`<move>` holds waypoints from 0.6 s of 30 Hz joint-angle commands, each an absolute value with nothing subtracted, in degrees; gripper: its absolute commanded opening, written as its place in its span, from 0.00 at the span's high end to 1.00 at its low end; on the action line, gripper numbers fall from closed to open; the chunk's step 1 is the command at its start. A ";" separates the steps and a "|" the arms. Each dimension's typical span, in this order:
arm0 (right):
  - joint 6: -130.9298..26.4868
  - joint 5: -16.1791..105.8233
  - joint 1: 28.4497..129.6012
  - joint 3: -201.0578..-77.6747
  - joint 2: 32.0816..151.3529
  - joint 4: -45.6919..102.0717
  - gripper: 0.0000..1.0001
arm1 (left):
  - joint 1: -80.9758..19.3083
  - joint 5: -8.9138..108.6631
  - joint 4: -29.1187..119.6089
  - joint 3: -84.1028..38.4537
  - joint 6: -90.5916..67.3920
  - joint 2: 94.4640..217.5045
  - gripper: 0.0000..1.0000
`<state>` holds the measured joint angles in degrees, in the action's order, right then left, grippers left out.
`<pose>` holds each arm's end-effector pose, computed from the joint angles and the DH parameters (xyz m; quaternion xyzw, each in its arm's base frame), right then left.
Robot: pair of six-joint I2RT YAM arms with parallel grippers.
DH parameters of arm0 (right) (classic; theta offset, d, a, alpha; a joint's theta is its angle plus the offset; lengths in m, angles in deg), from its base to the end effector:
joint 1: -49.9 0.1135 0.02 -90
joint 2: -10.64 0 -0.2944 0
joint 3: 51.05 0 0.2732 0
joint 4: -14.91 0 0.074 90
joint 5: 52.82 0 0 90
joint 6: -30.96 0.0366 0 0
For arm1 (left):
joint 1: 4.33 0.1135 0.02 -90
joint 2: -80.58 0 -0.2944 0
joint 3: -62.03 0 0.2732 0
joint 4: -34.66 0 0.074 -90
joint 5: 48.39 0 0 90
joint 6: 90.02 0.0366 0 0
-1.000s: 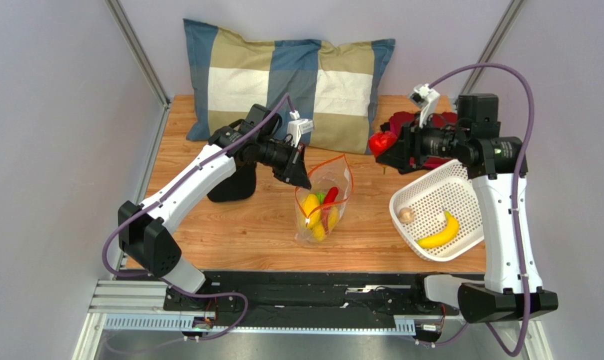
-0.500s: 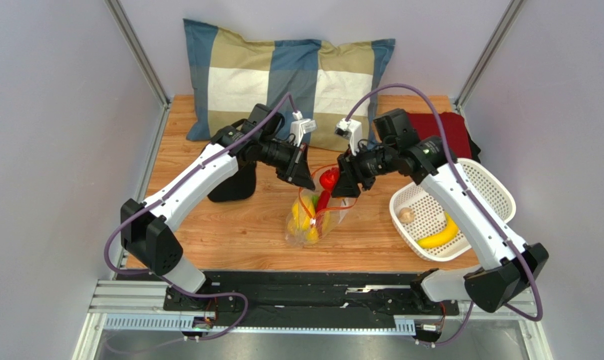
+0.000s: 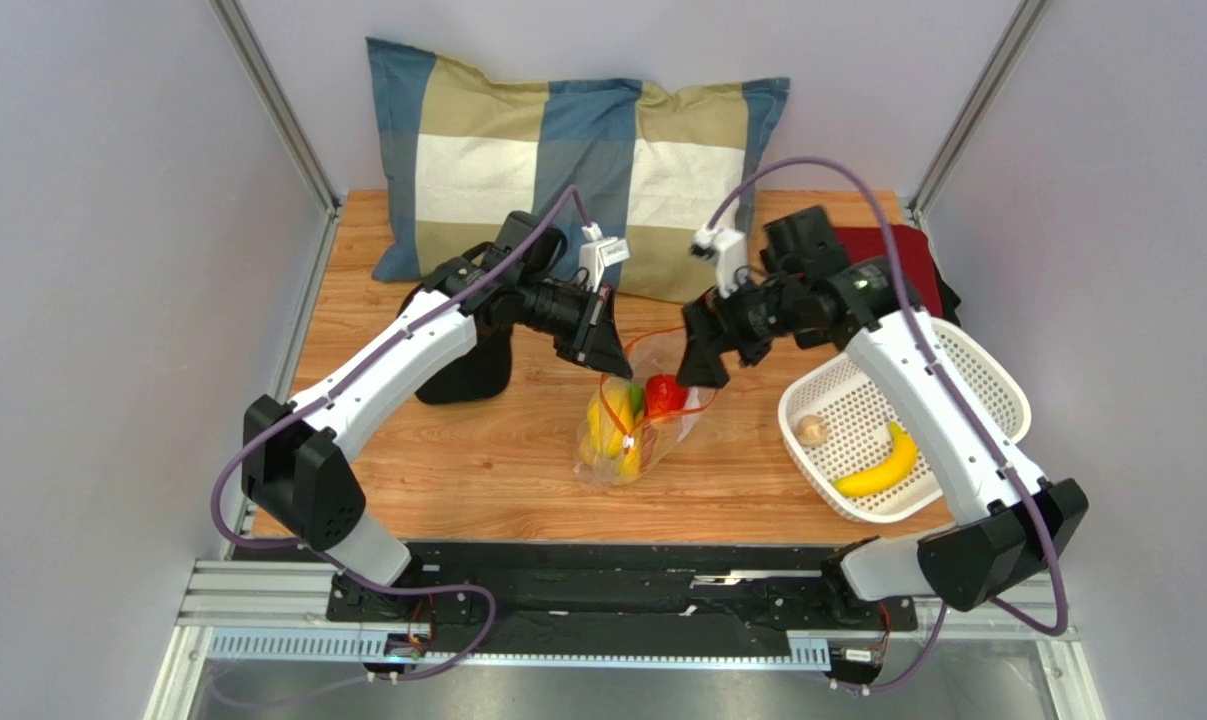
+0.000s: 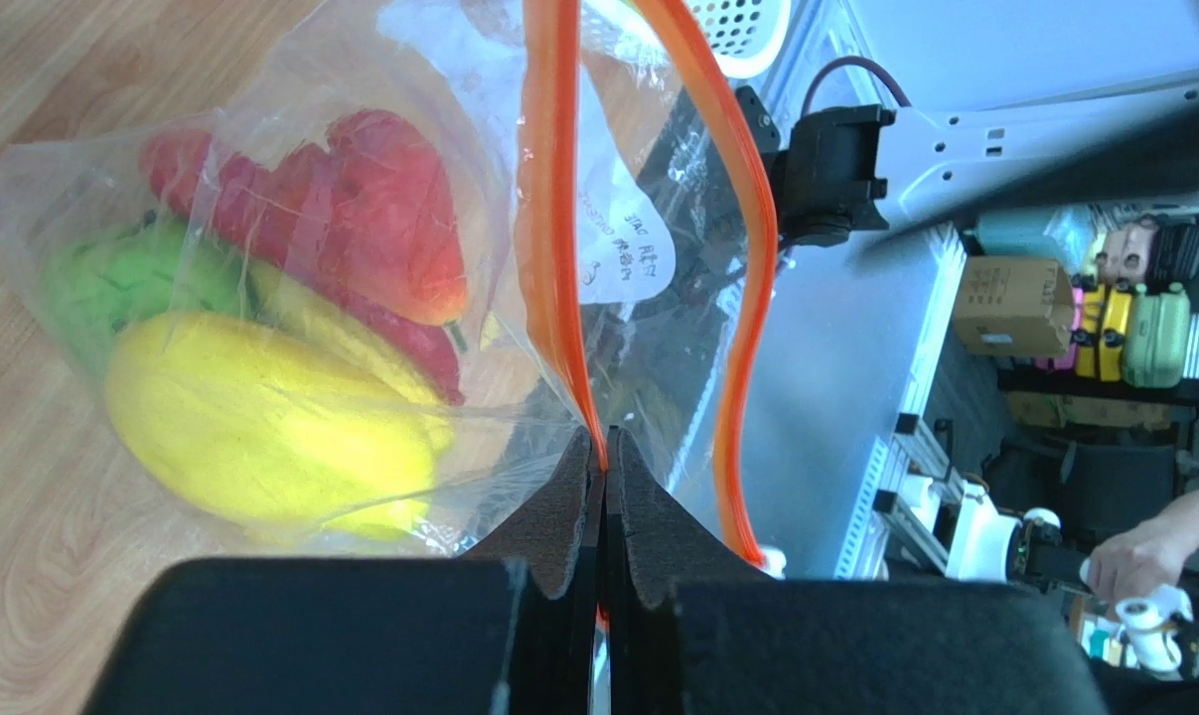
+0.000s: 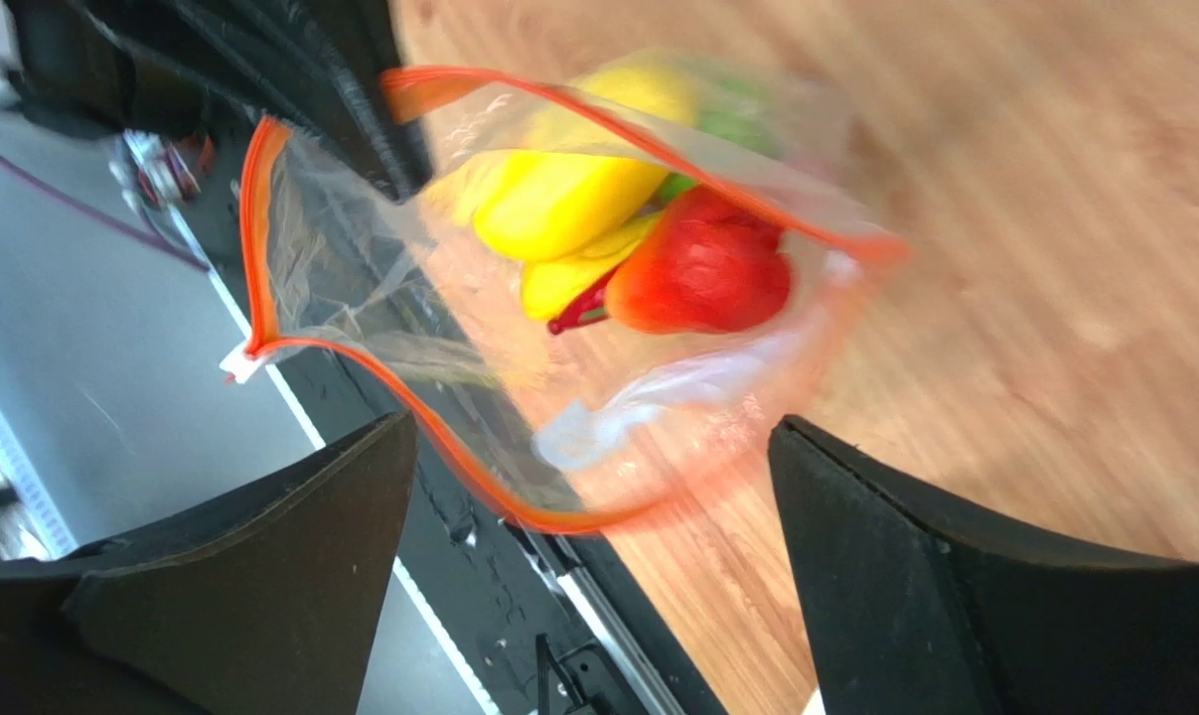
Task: Place the food in the zip-top bag and seal the zipper
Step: Place the fake fruit in the zipper food storage bag.
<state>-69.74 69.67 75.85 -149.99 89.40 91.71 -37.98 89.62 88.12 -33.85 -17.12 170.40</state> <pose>0.2402 0.1388 0.4089 -0.3654 0.8477 0.3022 0.2377 0.2824 -0.2207 0.3642 0.2687 0.8210 -0.4847 0.1374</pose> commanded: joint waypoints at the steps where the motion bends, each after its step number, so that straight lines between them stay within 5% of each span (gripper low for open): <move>1: -73.09 78.83 59.43 -156.10 88.15 99.11 0.09 | -37.47 91.53 84.88 -33.10 -18.74 168.91 1.00; 9: -85.22 69.39 36.74 -148.12 90.96 107.05 0.15 | -37.29 91.62 82.77 -31.78 -19.97 168.38 1.00; 18: -84.79 56.62 35.39 -131.86 95.09 93.27 0.21 | -37.21 91.71 82.24 -30.64 -19.71 168.56 1.00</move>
<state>-83.11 63.29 34.70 -135.15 94.25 100.48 -37.57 90.65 84.19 -31.17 -19.46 170.36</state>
